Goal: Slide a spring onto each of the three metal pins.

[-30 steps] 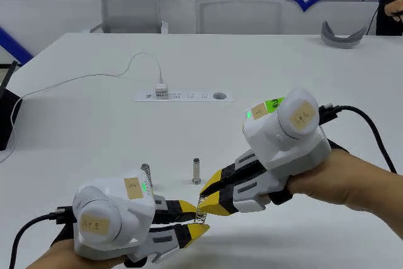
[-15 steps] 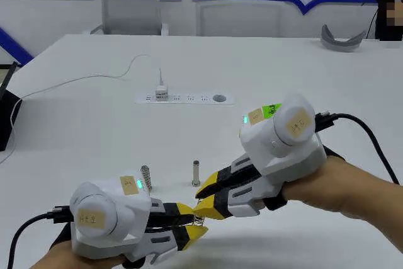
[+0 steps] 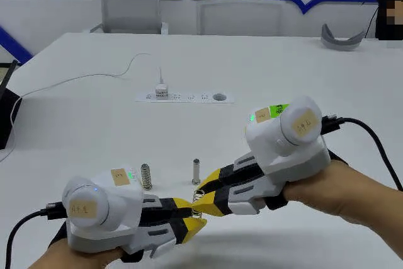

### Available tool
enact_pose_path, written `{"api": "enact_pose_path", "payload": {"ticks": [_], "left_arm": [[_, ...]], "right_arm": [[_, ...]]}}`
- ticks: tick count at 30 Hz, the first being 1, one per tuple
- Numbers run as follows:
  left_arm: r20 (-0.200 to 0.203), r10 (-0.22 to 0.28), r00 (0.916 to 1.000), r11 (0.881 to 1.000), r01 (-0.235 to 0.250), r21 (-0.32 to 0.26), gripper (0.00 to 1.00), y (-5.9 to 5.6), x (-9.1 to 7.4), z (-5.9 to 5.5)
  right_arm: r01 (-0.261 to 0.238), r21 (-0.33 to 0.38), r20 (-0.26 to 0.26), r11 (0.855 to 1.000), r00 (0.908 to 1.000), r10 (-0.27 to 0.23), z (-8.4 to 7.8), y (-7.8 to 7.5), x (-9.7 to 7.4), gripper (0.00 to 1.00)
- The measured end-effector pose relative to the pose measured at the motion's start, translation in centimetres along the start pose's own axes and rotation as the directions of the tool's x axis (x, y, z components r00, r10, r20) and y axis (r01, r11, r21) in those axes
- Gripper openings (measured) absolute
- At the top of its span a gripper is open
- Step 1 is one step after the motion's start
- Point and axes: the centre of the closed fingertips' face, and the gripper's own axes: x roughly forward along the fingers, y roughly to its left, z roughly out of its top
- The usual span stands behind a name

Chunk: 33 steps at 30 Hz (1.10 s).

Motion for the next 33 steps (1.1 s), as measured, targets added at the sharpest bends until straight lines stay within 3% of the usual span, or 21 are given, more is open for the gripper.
{"api": "enact_pose_path", "payload": {"ticks": [8,15,33], "left_arm": [[0.011,0.006,0.9999,1.0,-0.006,-0.014,0.1,0.1,0.0,0.2],[0.021,0.032,0.9993,0.999,-0.033,0.036,0.12,0.4,0.1,0.5],[0.02,0.06,0.998,0.998,-0.06,0.006,0.35,1.0,-0.4,0.1]], "right_arm": [[0.004,-0.004,0.012,1.0,0.9999,-0.004,0.3,-0.1,0.2,0.13],[0.008,-0.007,0.022,1.0,0.9997,-0.008,0.7,-0.2,0.1,0.12],[0.053,0.001,0.034,0.999,0.998,-0.053,1.3,-2.0,-0.7,0.12]]}}
